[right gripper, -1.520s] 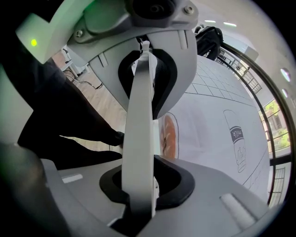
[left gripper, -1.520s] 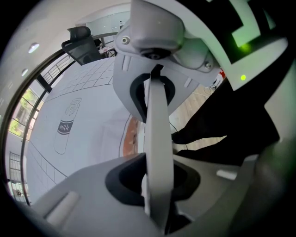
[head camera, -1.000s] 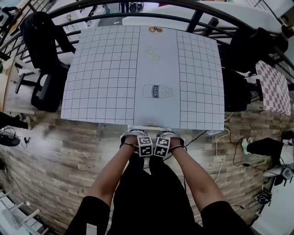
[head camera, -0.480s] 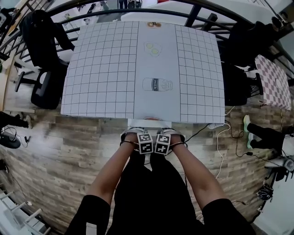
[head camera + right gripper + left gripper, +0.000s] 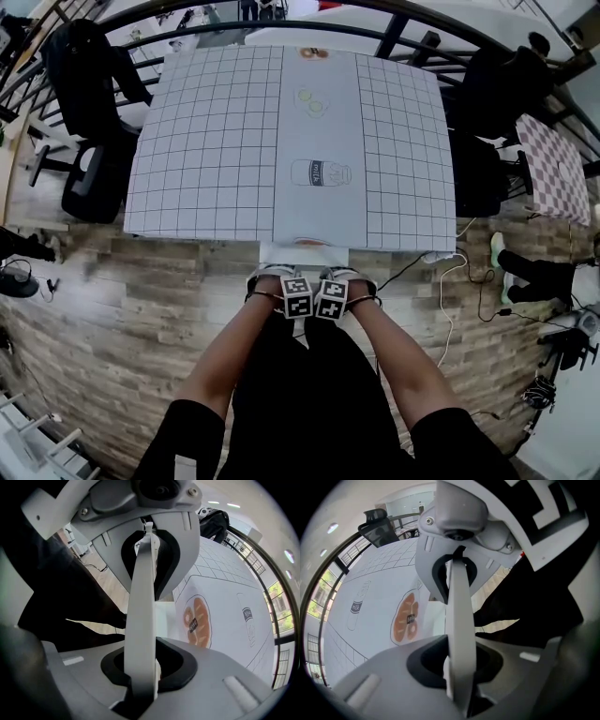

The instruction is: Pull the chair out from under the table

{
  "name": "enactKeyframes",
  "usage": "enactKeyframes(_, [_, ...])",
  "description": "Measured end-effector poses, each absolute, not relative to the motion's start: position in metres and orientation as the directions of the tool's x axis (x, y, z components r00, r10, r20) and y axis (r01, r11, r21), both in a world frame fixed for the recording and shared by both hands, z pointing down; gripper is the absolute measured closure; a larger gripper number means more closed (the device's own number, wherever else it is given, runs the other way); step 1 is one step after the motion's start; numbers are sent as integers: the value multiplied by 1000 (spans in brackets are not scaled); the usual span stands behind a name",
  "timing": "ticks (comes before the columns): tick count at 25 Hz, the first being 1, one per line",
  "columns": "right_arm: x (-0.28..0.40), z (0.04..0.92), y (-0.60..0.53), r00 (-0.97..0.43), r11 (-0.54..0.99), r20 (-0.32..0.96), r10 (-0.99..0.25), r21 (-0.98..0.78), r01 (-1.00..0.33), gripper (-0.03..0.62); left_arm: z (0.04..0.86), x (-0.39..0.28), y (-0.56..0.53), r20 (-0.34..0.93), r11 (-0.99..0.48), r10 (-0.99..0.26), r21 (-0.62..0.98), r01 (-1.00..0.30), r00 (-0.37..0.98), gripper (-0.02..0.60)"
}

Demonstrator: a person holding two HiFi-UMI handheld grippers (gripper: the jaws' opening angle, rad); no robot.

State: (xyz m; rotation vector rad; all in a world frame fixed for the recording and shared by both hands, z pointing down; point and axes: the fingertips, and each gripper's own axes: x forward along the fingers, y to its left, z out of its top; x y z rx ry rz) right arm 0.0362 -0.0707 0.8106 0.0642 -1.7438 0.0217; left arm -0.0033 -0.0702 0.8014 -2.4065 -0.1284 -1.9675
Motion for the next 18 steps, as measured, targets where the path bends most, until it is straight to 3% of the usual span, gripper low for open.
enactKeyframes(18, [34, 808, -52, -167, 996, 985, -40, 27, -83, 523, 799, -6, -52, 975, -992, 54, 28, 122, 216, 502])
